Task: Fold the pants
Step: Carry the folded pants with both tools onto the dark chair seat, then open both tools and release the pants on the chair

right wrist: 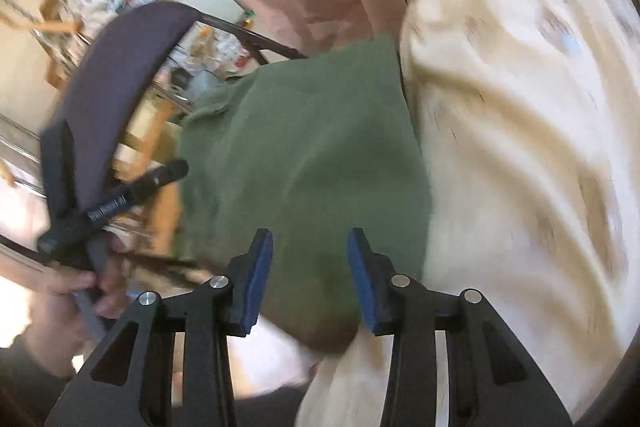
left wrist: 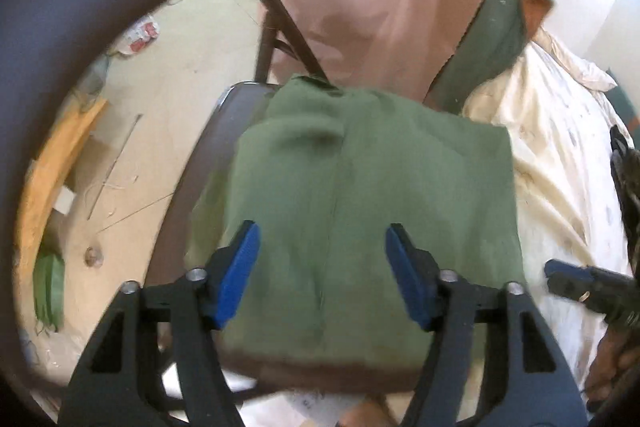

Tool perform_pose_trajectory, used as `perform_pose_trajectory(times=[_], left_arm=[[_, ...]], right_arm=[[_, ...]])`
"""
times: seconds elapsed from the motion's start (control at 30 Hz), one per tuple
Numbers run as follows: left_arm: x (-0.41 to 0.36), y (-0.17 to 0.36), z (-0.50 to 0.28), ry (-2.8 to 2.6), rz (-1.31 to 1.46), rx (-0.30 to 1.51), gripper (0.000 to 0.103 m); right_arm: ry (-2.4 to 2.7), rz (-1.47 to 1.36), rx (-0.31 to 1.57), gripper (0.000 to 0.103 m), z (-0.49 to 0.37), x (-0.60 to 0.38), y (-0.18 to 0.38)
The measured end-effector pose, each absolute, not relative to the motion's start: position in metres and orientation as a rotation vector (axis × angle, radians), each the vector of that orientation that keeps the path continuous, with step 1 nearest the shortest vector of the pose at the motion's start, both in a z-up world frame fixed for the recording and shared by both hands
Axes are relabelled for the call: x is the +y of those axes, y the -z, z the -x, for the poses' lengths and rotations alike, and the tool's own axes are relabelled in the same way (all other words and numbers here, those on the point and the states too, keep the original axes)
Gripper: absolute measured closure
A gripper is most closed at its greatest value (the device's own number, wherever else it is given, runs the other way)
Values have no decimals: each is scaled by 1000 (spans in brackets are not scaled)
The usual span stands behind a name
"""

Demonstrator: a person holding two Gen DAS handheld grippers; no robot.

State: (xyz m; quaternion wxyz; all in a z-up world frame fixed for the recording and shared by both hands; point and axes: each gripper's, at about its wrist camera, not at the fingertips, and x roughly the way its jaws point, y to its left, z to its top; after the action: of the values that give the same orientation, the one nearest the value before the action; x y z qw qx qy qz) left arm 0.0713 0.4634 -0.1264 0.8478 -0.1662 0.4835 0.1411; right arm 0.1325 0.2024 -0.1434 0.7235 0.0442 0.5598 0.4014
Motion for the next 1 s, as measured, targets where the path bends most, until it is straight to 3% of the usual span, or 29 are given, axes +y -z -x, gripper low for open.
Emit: perform_pose_trajectory(times=[0.03,0.07,0.23,0.27,0.3,0.43,0.57,0.63,0.7,0.8,0.87,0.93,1.0], left_arm=[[470,139,-83,-274,376,1043,54],[476,142,-93,-280,371,1045,66],[513,163,-125,-329,486,1067,74],[515,169,-126,-331,492,1086,81],[519,175,-130,-349,477,1094,98],[532,211,-142,-377,531,1148,99],[514,207,-151,-426,387,1163,99],[504,194,-151,-462,356,1180,93],[491,168,-142,-400,384,1142,55],[452,110,-112,-376,329,1017,24],[426,80,-94,-340,327,964,20],[399,53,-80,-309,336,931,20],[367,26,-68,-267,335,898,20]], right_arm=[[-846,-45,1218,66,-140,219,151],[-813,-19,1205,66,-150,229,154],[-717,1,1165,66,-193,252,179],[-699,31,1208,66,-202,259,192],[-681,75,1263,66,-207,267,206],[-658,150,1299,69,-210,277,223],[-656,139,1355,68,-221,280,217],[-700,61,1333,68,-225,264,198],[-730,-3,1281,63,-223,243,172],[-803,-31,1173,63,-202,197,116],[-819,-22,1103,36,-186,166,86],[-813,-44,1030,25,-165,122,54],[-788,-55,976,25,-148,82,30]])
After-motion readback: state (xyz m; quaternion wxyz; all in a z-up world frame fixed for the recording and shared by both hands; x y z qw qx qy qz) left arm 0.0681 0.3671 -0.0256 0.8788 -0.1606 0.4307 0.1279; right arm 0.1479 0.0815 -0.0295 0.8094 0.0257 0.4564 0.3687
